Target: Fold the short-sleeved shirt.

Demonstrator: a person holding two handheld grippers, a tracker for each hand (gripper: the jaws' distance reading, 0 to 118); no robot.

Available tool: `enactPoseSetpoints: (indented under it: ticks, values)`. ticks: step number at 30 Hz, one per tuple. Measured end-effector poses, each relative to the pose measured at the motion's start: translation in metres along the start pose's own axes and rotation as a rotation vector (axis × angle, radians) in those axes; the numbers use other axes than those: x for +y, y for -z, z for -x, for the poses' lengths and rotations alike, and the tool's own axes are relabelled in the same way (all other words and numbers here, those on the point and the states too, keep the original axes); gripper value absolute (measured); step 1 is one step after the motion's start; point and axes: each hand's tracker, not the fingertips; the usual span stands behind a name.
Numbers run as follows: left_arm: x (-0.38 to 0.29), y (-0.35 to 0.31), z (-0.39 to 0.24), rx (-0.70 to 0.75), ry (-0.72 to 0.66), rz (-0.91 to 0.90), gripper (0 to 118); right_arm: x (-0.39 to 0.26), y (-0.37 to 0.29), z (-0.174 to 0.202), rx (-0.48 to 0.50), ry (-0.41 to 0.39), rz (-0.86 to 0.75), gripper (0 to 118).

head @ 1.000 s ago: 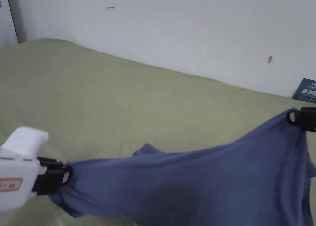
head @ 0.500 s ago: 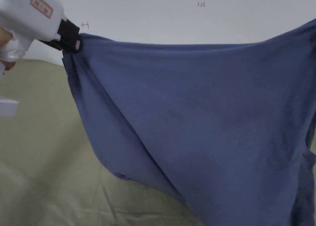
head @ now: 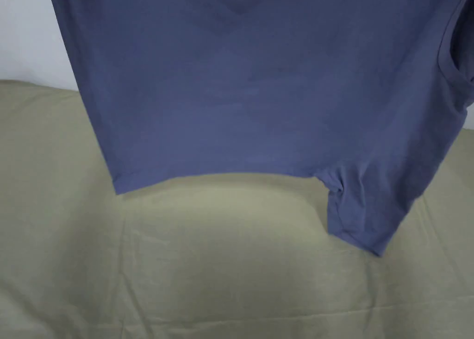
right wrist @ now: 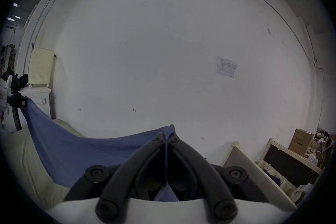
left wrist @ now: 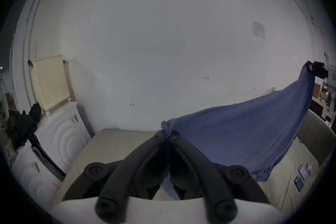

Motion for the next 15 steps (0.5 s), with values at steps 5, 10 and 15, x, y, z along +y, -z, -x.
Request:
enactPoseSetpoints:
  ticks: [5, 10, 15]
  values:
    - [-0.001, 0.003, -0.005, 0.017, 0.021, -0.009, 5, 0.002, 0.000, -0.003, 0.012, 0.029, -0.010, 0]
    - [-0.032, -0.002, -0.008, -0.004, 0.056, 0.015, 5, -0.033, -0.023, 0.006, 0.063, 0.011, 0.046, 0]
    - [-0.088, -0.027, -0.006, -0.046, 0.074, 0.062, 5, -0.078, -0.075, 0.009, 0.114, 0.024, 0.064, 0]
